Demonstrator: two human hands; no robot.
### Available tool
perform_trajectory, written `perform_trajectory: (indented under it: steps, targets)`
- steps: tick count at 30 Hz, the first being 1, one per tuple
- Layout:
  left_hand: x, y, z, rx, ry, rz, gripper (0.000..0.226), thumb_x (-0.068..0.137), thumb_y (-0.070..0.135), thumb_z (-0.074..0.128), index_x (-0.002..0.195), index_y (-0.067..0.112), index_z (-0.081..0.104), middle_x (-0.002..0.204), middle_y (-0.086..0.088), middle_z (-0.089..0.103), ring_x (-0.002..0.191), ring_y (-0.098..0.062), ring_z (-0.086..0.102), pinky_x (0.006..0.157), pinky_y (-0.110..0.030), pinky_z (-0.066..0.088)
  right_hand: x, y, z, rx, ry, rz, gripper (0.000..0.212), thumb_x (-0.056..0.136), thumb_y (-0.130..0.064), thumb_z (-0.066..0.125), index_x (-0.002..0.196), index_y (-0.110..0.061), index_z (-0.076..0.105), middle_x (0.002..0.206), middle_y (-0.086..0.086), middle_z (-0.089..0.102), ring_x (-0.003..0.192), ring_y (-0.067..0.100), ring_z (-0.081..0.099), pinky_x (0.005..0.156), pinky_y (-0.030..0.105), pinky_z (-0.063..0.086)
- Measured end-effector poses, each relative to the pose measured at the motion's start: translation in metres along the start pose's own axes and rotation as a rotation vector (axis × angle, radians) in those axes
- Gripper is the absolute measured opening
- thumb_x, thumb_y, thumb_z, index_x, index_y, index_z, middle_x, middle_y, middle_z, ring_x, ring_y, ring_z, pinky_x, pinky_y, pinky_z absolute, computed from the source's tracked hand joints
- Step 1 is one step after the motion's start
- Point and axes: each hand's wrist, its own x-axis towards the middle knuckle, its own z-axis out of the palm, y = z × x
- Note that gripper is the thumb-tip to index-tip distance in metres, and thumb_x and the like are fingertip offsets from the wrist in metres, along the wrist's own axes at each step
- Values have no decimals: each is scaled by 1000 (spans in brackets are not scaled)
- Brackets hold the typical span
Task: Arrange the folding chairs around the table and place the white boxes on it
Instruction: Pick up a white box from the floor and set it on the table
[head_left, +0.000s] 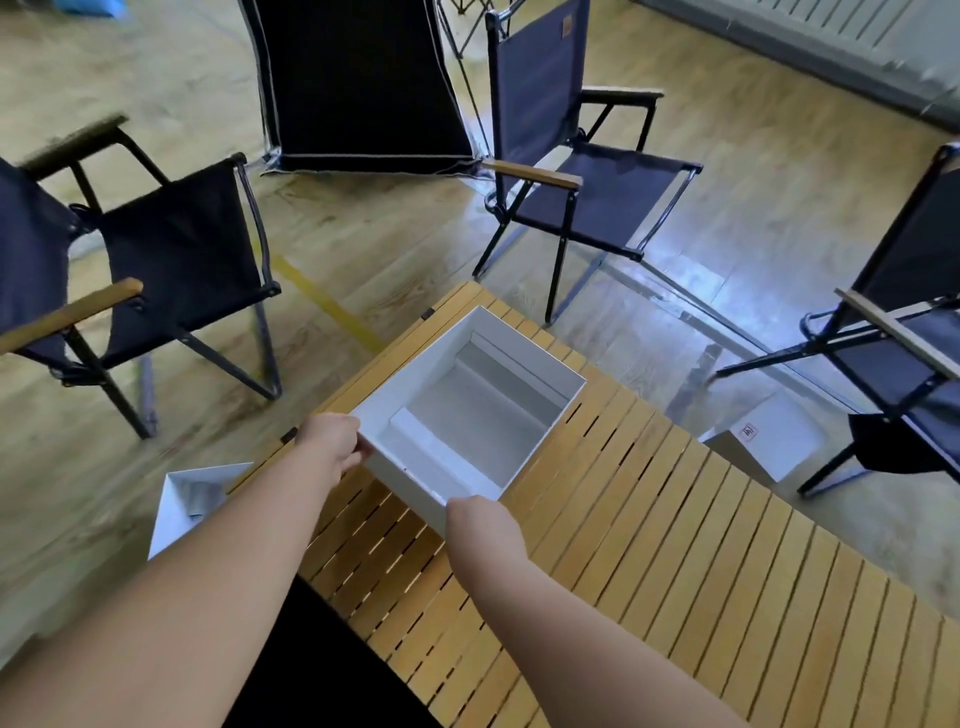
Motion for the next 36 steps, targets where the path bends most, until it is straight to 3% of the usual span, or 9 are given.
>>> perform_trajectory:
  steps: [3,7,10,13,17,23,27,31,36]
  targets:
    - [5,0,-1,-12,-9,-17,36,95,-1,49,131,-5,51,123,-23,61,109,-33,63,90,-39,52,6,-2,2,13,-11,9,27,90,2,50,112,-8,62,85,5,53,73,23,53,63,29,44]
    - [-3,-10,-3,7,-28,18,40,96,0,51,136,7,50,133,-18,55,113,-32,60,77,-36,57,10,-4,7,36,-43,17,27,88,4,53,109,-9,62,82,4,53,69,20,53,63,27,43]
    - [-21,-17,-2,46,-135,-33,59,97,0,50,149,21,33,142,-15,45,123,-37,52,79,-43,60,12,-4,10,39,-70,31,24,86,6,53,101,-10,61,77,3,51,63,18,51,63,27,45]
    - [-33,-24,1,175,-173,-38,78,97,5,53,154,37,9,153,-15,31,130,-40,46,85,-50,58,11,-4,12,56,-87,40,28,86,4,55,110,-10,62,89,5,59,77,21,59,67,28,51]
    - [-38,-32,4,411,-99,55,84,97,18,55,153,40,-4,157,-10,25,130,-38,43,95,-52,51,4,1,8,127,-19,43,31,93,-12,56,123,-19,57,111,4,62,96,23,62,75,30,54]
    - [-59,-31,13,572,-78,186,81,96,19,55,155,30,0,154,-10,20,117,-32,45,77,-36,46,-14,14,-8,99,95,30,31,94,-28,59,123,-19,56,122,3,57,110,22,54,90,36,53]
    - [-79,-28,11,636,-123,214,77,95,23,54,155,27,5,157,-7,16,120,-30,45,82,-36,50,-35,20,-20,98,113,60,35,94,-32,59,126,-20,55,123,3,58,111,23,55,90,37,54]
    - [-106,-32,4,703,-153,261,70,96,25,52,154,24,13,150,-6,28,103,-21,43,78,-34,47,-67,29,-26,73,126,88,42,94,-33,58,133,-22,51,131,2,57,120,24,52,95,38,51]
    - [-151,-50,-25,786,-262,253,70,96,28,52,154,30,14,149,-8,38,128,-30,44,102,-47,41,-124,36,-26,38,148,132,50,93,-37,58,140,-23,46,135,1,55,124,23,50,100,40,47]
